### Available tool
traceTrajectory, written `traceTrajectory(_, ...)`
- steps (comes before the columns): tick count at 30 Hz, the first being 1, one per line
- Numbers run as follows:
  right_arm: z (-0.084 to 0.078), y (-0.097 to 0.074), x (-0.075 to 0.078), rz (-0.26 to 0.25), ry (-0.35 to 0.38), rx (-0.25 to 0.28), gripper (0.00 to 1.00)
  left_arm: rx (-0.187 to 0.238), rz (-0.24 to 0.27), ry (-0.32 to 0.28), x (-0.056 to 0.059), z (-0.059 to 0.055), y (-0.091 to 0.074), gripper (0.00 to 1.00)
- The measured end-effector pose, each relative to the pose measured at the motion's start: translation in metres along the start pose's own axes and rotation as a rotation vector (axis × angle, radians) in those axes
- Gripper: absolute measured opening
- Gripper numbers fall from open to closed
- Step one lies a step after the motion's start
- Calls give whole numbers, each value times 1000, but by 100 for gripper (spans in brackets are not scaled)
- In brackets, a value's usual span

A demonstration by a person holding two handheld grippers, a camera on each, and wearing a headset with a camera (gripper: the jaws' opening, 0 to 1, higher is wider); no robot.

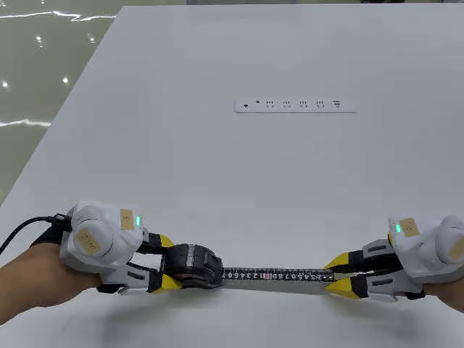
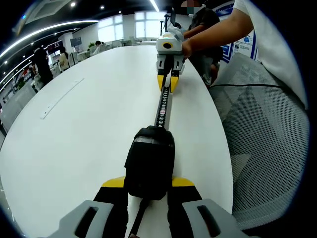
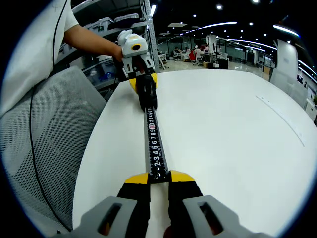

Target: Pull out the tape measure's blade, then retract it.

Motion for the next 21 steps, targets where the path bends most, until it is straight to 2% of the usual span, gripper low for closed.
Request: traceTrajectory(21, -26, -27, 3, -50, 45, -24, 10, -3, -3, -3, -1, 2, 1, 27)
Point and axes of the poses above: the centre of the closed fingertips' face, and the gripper's own axes: y roughly forward along the fingers, x roughly to its right, z roughly out of its top, the point moved 5 cm from there along -y, roughly backward along the fingers, and after that the axes turned 7 degrees about -x, right-handed, at the moved point
